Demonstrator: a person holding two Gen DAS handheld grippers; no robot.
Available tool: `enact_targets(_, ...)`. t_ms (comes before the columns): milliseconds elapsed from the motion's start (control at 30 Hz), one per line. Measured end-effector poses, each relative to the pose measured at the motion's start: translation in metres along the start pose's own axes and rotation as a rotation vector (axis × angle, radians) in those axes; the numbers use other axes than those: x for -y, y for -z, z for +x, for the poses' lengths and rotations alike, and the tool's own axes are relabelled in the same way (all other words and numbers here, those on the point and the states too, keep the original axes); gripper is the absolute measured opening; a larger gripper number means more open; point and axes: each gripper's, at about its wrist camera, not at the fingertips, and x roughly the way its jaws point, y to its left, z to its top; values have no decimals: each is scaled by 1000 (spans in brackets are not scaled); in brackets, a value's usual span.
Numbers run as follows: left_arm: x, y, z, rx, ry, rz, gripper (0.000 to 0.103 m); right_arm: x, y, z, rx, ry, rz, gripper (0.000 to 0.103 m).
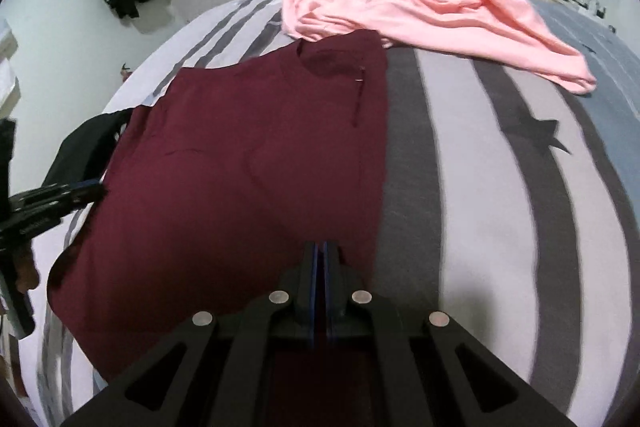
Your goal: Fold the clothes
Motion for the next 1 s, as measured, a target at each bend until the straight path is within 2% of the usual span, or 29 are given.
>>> enact_targets(100, -14, 20, -28, 8, -1, -57, 15, 6, 10, -15, -1, 9, 26, 5)
enact_targets(200, -16, 42, -52, 16, 11, -93, 29, 4, 28, -32, -13, 4, 29, 11)
enact_targets(267, -13, 55, -65, 15, 24, -116, 41, -1, 39, -41, -24, 13, 21, 35)
enact_targets(367, -5, 72, -75, 10, 54, -139, 47, -6, 55, -57, -27, 9, 25, 43)
enact_targets(567, 18, 92, -61, -14, 60, -104, 48, -3, 83, -63, -57, 12, 80, 45)
enact_targets(633, 16, 97, -52, -27, 42, -109, 49, -1, 89, -59, -57, 9, 98, 45)
enact_targets(733, 8, 107, -34, -46, 41, -135, 56, 1, 93, -54, -49, 5, 111, 46)
enact_targets(867, 11, 117, -26, -29, 37, -122, 56, 6, 98, -48, -40, -25, 140, 49)
enact_targets(933, 11, 115, -27, -36, 41, -133, 54, 7, 98, -49, -37, -35, 154, 50)
enact_targets(1000, 12, 113, -30, -35, 51, -137, 46, 6, 96, -53, -35, -50, 164, 51)
